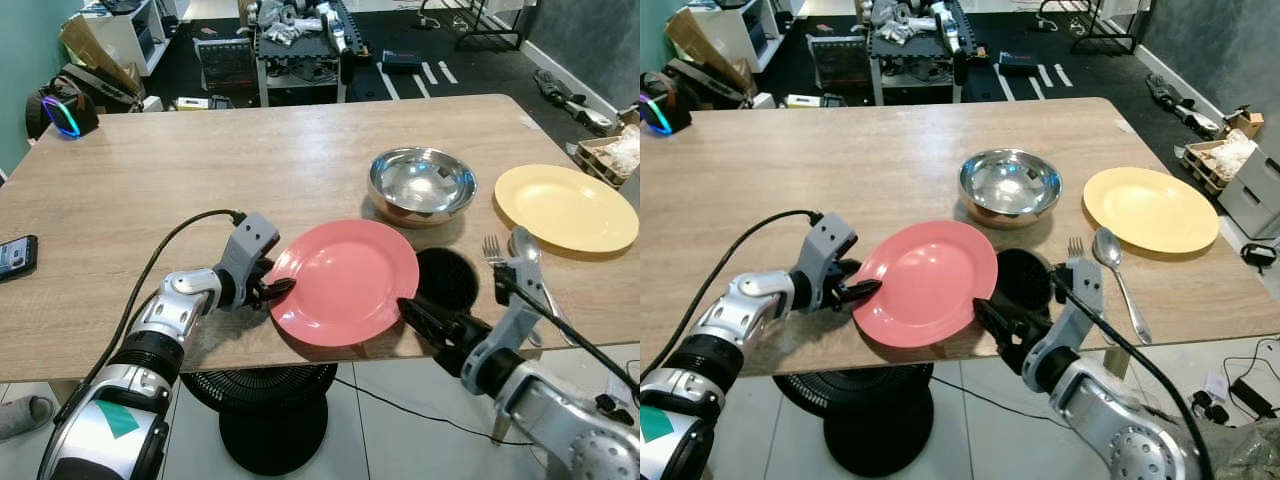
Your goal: Setting the table
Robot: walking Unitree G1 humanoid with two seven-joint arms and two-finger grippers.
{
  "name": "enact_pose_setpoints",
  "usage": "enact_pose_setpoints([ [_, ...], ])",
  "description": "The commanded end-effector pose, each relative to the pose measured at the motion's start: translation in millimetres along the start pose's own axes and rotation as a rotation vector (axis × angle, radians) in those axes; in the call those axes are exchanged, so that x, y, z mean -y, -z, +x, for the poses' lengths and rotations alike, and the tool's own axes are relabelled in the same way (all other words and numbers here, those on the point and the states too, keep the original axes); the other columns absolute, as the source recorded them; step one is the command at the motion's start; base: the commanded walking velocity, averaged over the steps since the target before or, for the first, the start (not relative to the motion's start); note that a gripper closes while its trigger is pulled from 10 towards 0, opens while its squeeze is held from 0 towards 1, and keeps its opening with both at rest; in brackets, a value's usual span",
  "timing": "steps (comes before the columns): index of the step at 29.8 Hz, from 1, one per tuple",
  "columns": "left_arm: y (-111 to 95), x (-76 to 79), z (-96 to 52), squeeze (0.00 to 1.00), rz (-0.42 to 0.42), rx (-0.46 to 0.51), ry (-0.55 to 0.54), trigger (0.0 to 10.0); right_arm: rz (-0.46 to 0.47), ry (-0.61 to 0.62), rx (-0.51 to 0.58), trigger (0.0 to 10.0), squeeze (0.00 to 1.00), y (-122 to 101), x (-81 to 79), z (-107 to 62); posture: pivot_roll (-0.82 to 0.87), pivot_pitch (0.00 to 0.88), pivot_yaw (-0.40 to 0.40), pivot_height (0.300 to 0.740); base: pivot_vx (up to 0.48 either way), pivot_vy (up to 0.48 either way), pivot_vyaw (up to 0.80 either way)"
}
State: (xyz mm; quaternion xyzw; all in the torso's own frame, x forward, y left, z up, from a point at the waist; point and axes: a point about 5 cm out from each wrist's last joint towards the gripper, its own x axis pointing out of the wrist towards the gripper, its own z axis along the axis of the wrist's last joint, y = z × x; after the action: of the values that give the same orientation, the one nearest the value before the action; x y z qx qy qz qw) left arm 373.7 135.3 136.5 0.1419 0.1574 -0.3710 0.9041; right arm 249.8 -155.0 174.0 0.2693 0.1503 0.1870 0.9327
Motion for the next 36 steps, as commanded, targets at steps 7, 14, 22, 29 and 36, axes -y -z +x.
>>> enact_pose_setpoints([
  [7, 74.8, 27.9, -0.7, 0.00, -0.098, -0.320, 0.072, 10.0, 0.066, -0.048, -0.081, 10.0, 0.00, 26.5, -22.0, 20.4, -0.19, 0.148, 0.107, 0.740, 0.000, 0.000, 0.00],
  [14, 74.7, 28.8, -0.3, 0.00, -0.104, -0.319, 0.072, 10.0, 0.095, 0.006, -0.084, 10.0, 0.00, 41.4, -21.5, 46.3, -0.17, 0.145, 0.107, 0.740, 0.000, 0.000, 0.00],
  [22, 76.3, 27.7, -2.7, 0.00, -0.105, -0.322, 0.072, 10.0, 0.148, 0.098, 0.094, 9.8, 0.00, 27.2, -9.6, 61.3, -0.15, 0.143, 0.105, 0.740, 0.000, 0.000, 0.00],
  [29, 76.7, 27.2, -3.6, 0.00, -0.104, -0.325, 0.071, 10.0, 0.173, 0.083, 0.151, 0.0, 0.00, 20.3, -5.5, 56.6, -0.16, 0.143, 0.109, 0.740, 0.000, 0.000, 0.00],
  [36, 74.9, 27.8, -2.4, 0.00, -0.100, -0.323, 0.076, 10.0, 0.175, 0.041, 0.145, 0.0, 0.00, 21.9, -8.0, 52.0, -0.16, 0.139, 0.114, 0.740, 0.000, 0.000, 0.00],
])
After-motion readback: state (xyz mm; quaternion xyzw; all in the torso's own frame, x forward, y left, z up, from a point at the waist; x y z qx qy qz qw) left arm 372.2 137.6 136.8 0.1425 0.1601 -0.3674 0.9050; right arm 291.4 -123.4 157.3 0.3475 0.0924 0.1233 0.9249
